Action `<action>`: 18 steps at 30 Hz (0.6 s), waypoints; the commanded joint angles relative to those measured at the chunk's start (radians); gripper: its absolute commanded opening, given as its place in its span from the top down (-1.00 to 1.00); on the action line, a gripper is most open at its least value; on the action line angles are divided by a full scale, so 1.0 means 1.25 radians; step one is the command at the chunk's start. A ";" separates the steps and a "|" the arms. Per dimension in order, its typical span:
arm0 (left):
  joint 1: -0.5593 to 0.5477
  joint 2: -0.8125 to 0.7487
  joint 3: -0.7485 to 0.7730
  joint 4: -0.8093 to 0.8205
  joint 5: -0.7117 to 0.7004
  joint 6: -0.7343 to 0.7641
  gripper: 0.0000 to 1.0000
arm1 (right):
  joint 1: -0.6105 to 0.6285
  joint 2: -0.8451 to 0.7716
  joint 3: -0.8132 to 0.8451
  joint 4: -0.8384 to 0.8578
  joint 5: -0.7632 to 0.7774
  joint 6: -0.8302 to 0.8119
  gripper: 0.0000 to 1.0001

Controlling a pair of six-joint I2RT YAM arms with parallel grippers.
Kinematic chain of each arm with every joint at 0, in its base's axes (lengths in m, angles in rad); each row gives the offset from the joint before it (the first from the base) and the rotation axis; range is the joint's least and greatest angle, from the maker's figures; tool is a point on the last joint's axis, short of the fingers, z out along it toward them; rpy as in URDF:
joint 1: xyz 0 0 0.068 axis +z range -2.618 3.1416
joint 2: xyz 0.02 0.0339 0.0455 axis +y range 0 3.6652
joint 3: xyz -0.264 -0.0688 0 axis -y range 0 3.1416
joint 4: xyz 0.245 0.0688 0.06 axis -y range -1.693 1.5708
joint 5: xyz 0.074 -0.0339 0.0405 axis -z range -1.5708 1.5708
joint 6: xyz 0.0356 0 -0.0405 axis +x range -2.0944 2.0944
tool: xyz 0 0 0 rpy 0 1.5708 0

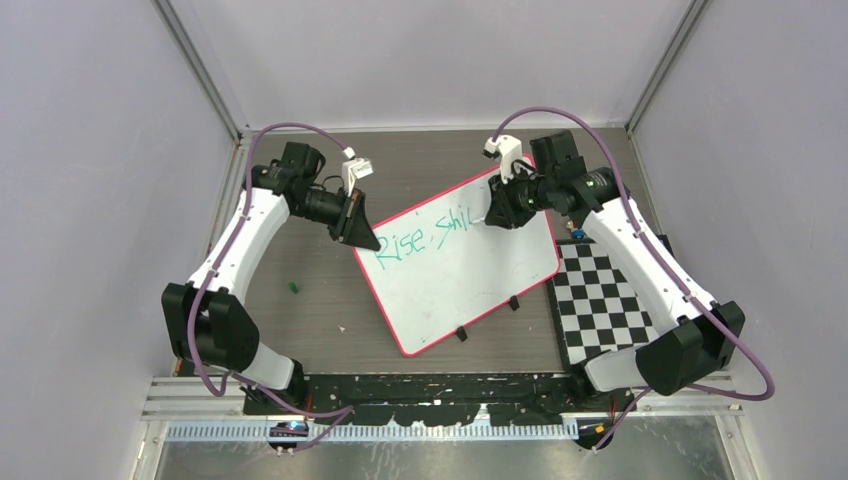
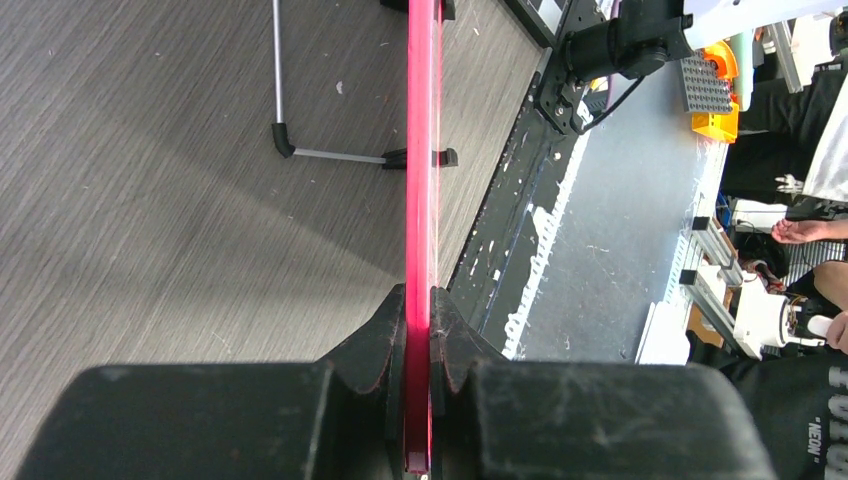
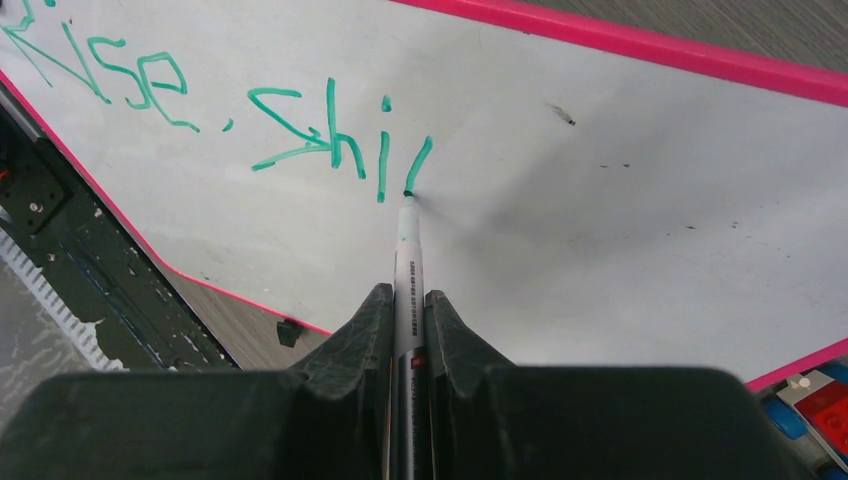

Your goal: Write a sentence on the whiteboard

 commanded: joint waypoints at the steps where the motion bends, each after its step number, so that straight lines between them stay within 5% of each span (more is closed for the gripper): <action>1: -0.015 -0.006 -0.001 0.002 -0.006 0.034 1.00 | -0.002 0.011 0.058 0.040 0.024 0.010 0.99; 18: -0.015 -0.003 -0.005 0.003 -0.008 0.035 1.00 | -0.049 0.025 0.070 0.042 0.024 0.016 0.99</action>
